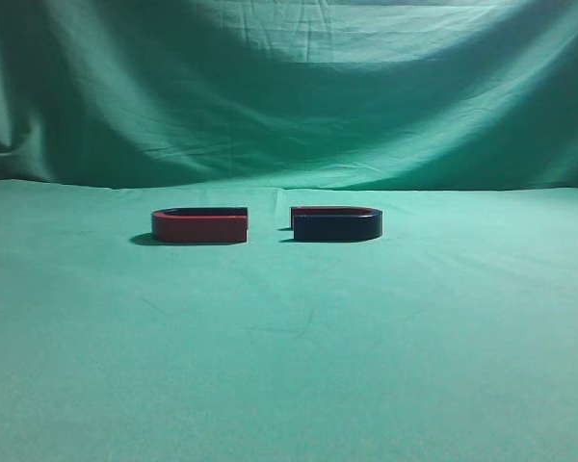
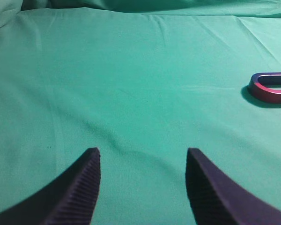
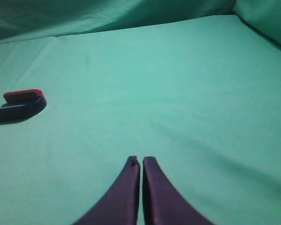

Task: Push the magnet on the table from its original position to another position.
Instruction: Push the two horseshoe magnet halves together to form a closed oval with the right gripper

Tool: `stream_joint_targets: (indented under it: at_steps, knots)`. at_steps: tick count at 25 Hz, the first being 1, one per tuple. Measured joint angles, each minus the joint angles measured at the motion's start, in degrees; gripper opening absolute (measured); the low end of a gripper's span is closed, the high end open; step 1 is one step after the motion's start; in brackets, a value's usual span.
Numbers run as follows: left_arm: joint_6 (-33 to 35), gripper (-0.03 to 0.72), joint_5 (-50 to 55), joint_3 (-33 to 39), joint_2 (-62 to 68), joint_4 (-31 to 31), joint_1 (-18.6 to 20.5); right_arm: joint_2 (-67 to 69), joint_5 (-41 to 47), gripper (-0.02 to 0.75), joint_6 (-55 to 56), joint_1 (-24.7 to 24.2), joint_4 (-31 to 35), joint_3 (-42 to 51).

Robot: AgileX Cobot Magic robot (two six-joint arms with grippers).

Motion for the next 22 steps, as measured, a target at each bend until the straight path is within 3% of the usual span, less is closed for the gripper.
stream_joint_targets:
  at_steps: [22]
  knots:
    - [0.00,0.372,0.00,0.00,0.00,0.00,0.00,0.00,0.00,0.000,0.00,0.00,0.00,0.00]
